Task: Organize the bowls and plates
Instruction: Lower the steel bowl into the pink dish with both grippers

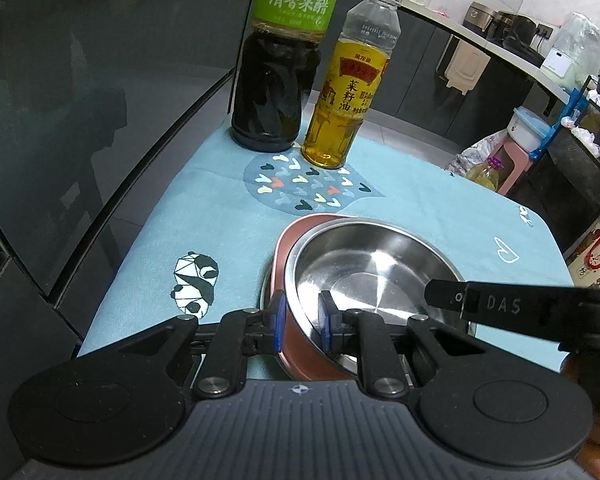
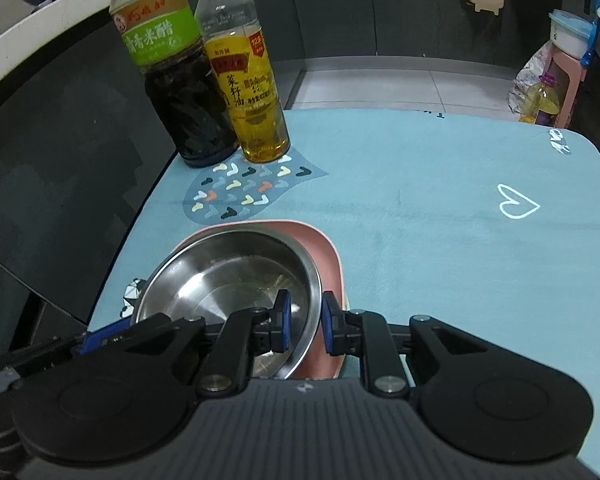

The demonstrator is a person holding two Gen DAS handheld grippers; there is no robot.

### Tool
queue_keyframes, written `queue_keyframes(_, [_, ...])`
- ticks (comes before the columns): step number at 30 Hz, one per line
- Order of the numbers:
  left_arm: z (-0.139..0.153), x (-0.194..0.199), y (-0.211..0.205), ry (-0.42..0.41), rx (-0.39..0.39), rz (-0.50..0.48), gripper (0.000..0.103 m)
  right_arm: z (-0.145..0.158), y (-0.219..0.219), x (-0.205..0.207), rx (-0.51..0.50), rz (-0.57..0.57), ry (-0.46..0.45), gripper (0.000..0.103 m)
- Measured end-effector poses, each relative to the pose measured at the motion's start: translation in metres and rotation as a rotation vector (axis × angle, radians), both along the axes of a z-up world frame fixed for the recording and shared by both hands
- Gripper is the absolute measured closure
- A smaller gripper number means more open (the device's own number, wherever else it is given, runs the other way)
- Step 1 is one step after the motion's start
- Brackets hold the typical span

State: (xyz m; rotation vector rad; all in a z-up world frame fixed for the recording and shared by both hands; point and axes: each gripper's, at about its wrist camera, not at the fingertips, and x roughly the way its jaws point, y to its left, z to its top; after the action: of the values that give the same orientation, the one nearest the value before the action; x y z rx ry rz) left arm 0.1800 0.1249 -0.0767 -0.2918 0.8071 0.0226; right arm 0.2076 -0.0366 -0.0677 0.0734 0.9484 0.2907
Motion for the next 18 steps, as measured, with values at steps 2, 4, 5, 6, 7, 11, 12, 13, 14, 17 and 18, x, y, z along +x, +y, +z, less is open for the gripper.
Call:
queue_keyframes(2, [-0.001, 0.002, 0.000, 0.002, -0.002, -0.001, 0.088, -0.002, 0.001, 0.001, -0.007, 0.005, -0.003, 0.098])
queue_keyframes(4, [-0.002, 0.003, -0.001, 0.004, 0.002, -0.002, 0.088, -0.004, 0.001, 0.004, -0.005, 0.002, 0.003, 0.098])
queue_keyframes(5, [-0.002, 0.003, -0.001, 0.005, 0.005, -0.003, 0.088, -0.004, 0.001, 0.005, -0.004, 0.001, 0.006, 0.098])
queue_keyframes(6, [-0.003, 0.003, -0.002, 0.005, 0.007, -0.005, 0.088, -0.005, 0.000, 0.006, -0.004, 0.002, 0.007, 0.098])
queue_keyframes(7, [-0.003, 0.004, -0.002, 0.005, 0.007, -0.007, 0.088, -0.006, 0.001, 0.006, -0.005, 0.003, 0.008, 0.098])
queue_keyframes(11, [-0.004, 0.004, 0.000, 0.008, -0.002, -0.011, 0.087, -0.011, 0.000, 0.008, -0.011, 0.015, 0.013, 0.098])
queue_keyframes(12, [-0.004, 0.004, 0.000, 0.008, -0.005, -0.012, 0.087, -0.012, 0.000, 0.009, -0.008, 0.016, 0.015, 0.098])
queue_keyframes(13, [-0.004, 0.004, 0.000, 0.009, -0.006, -0.013, 0.087, -0.012, -0.001, 0.009, -0.005, 0.018, 0.017, 0.098])
queue_keyframes(14, [-0.004, 0.005, 0.000, 0.009, -0.006, -0.014, 0.087, -0.013, -0.001, 0.009, -0.002, 0.017, 0.018, 0.098])
queue_keyframes(17, [-0.004, 0.004, 0.000, 0.008, -0.006, -0.013, 0.087, -0.012, 0.000, 0.010, 0.001, 0.014, 0.018, 0.098])
queue_keyframes(18, [-0.004, 0.004, 0.000, 0.008, -0.006, -0.013, 0.087, -0.012, 0.000, 0.010, -0.001, 0.015, 0.017, 0.098])
